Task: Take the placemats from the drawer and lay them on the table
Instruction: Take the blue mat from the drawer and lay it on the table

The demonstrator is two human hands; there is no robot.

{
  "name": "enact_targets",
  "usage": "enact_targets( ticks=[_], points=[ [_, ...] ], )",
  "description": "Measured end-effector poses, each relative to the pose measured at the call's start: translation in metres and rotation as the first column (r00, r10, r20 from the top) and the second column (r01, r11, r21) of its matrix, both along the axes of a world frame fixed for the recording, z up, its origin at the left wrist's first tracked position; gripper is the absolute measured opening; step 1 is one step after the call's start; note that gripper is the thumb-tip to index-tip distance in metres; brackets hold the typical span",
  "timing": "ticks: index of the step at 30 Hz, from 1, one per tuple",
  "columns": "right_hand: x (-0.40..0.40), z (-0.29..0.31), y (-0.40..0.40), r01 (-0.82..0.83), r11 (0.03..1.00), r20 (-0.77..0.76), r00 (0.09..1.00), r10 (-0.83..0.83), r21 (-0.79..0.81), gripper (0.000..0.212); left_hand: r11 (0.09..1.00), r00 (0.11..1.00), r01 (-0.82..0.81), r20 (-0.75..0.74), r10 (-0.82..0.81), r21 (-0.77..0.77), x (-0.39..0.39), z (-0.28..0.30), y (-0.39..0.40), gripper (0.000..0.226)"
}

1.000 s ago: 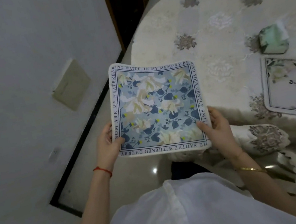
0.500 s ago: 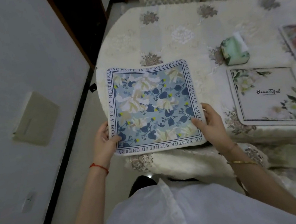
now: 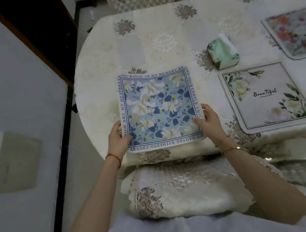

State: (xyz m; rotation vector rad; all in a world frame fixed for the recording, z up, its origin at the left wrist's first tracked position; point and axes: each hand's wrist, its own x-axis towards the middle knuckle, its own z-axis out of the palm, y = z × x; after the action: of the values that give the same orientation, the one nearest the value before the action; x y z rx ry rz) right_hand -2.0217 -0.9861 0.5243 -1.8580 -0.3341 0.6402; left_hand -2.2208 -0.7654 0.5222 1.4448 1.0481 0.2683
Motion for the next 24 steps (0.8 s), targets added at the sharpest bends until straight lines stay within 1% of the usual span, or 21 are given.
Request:
enact_targets(
  ticks=[5,9,14,18,24],
  points=[
    [0.017,-0.018,0.012,0.050,0.995,-0.025,0.998,-0.053,-0.087,0.035,0.997,0.997,0.068,-0.046,-0.069,-0.024,0.030,-0.022,0.016,0.057],
    [0.021,-0.030,0.017,0.058,0.987,-0.028,0.998,-0.062,-0.148,0.035,0.996,0.994,0.076,-0.077,-0.080,-0.048,0.036,-0.032,0.019,0.056],
    [0.018,-0.042,0.017,0.068,0.979,-0.030,0.997,-0.075,-0.191,0.036,0.992,0.992,0.079,-0.093,-0.088,-0.095,0.033,-0.043,0.019,0.057],
    [0.015,-0.046,0.016,0.098,0.976,-0.034,0.994,-0.107,-0.193,0.037,0.992,0.992,0.062,-0.099,-0.073,-0.112,0.030,-0.046,0.018,0.058],
    [0.010,-0.048,0.013,0.138,0.972,-0.040,0.988,-0.148,-0.193,0.042,0.998,0.986,0.069,-0.149,-0.068,-0.001,0.026,-0.047,0.015,0.065]
  ],
)
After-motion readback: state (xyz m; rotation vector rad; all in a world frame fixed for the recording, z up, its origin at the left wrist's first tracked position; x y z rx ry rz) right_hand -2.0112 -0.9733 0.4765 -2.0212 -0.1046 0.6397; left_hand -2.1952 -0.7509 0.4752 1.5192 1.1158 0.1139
